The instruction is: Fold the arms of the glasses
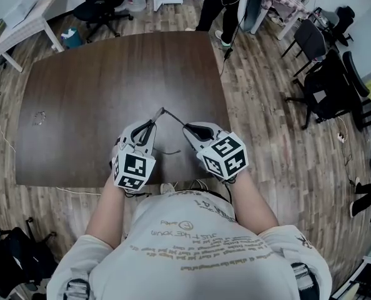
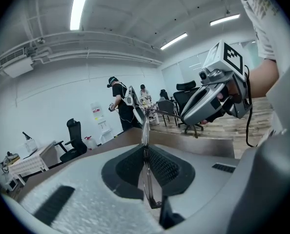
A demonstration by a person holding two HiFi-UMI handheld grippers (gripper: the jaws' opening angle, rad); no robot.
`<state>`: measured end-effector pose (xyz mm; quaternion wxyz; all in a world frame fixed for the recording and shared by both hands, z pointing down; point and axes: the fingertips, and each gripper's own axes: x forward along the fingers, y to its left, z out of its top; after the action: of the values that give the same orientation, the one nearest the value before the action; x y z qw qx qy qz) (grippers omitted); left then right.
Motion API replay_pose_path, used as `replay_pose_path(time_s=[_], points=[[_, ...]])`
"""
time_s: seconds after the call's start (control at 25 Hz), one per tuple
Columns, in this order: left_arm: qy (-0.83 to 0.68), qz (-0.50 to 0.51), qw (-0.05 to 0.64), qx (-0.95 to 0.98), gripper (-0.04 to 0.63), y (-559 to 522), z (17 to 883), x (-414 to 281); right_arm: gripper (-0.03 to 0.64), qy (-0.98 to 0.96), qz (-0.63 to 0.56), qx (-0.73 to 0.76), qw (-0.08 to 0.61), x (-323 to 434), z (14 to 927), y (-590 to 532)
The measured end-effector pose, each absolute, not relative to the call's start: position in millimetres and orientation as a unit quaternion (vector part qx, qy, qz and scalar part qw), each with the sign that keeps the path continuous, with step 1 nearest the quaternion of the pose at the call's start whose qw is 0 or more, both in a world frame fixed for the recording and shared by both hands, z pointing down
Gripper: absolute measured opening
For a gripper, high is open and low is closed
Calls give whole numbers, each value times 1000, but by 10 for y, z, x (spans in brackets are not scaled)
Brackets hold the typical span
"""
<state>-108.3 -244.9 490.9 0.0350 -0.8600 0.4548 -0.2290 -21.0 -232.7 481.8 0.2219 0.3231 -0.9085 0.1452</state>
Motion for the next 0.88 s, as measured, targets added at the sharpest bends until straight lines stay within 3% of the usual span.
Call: replay_pose_path(time_s=[0.88], points=[[442, -200, 1, -874, 41, -2406, 4877, -903, 29, -912, 252, 264, 186, -536, 5012, -2191]])
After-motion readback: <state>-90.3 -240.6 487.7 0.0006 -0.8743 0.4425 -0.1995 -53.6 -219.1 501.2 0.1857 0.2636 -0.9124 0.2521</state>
